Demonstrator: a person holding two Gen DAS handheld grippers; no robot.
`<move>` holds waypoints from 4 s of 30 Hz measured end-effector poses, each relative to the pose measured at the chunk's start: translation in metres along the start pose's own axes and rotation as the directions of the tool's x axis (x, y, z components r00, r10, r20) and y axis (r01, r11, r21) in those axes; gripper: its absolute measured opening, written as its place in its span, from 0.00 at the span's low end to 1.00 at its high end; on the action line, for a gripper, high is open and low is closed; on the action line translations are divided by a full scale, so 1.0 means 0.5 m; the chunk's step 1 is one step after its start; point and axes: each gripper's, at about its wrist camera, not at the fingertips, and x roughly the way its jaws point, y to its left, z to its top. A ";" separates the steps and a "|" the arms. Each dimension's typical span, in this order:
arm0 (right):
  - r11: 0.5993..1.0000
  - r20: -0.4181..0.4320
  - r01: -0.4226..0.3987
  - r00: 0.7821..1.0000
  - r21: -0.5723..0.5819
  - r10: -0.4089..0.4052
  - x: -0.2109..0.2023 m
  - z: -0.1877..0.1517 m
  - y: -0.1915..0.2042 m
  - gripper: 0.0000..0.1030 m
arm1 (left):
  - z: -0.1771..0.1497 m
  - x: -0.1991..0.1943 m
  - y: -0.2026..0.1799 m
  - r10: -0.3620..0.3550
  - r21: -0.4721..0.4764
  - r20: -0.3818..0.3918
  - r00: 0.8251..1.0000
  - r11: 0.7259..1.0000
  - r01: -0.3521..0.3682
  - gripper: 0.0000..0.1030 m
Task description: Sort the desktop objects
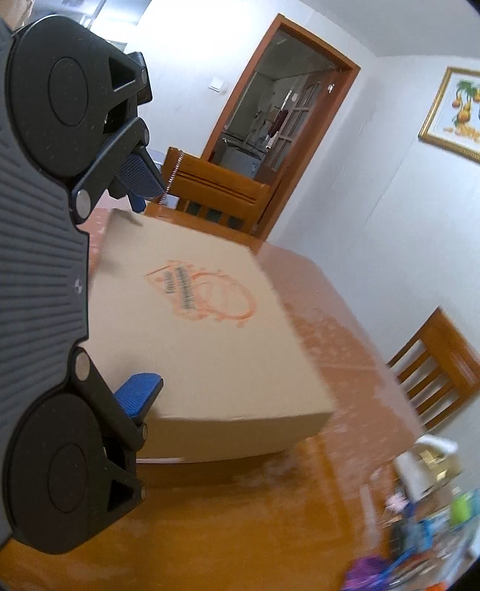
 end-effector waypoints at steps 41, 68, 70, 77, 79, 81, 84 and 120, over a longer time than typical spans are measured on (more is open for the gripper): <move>0.971 -0.028 0.109 0.993 -0.214 -0.118 0.065 -0.037 0.063 1.00 | -0.034 0.009 -0.027 0.163 0.031 0.095 0.982 0.986 -0.166 0.99; 0.891 0.174 0.273 0.959 -0.363 -0.223 0.025 -0.075 0.180 1.00 | -0.065 -0.081 -0.097 0.306 0.092 0.411 0.859 0.924 -0.372 0.99; 0.879 0.186 0.282 0.956 -0.385 -0.226 0.025 -0.081 0.196 1.00 | -0.072 -0.090 -0.103 0.317 0.097 0.443 0.839 0.913 -0.396 0.99; 0.884 0.157 0.261 0.964 -0.388 -0.215 0.032 -0.116 0.206 1.00 | -0.121 -0.095 -0.101 0.345 0.084 0.457 0.820 0.901 -0.425 1.00; 0.889 0.143 0.256 0.966 -0.379 -0.217 0.036 -0.125 0.202 1.00 | -0.141 -0.096 -0.094 0.365 0.069 0.474 0.801 0.892 -0.447 1.00; 0.892 0.132 0.254 0.967 -0.374 -0.220 0.038 -0.130 0.200 1.00 | -0.161 -0.097 -0.087 0.385 0.055 0.493 0.780 0.881 -0.470 1.00; 0.895 0.119 0.253 0.967 -0.367 -0.225 0.040 -0.142 0.202 1.00 | -0.179 -0.094 -0.080 0.441 0.022 0.507 0.740 0.852 -0.523 1.00; 0.715 0.316 0.531 0.847 -0.454 -0.429 0.067 -0.195 0.228 1.00 | -0.199 -0.104 -0.016 0.484 -0.046 0.340 0.806 0.865 -0.500 1.00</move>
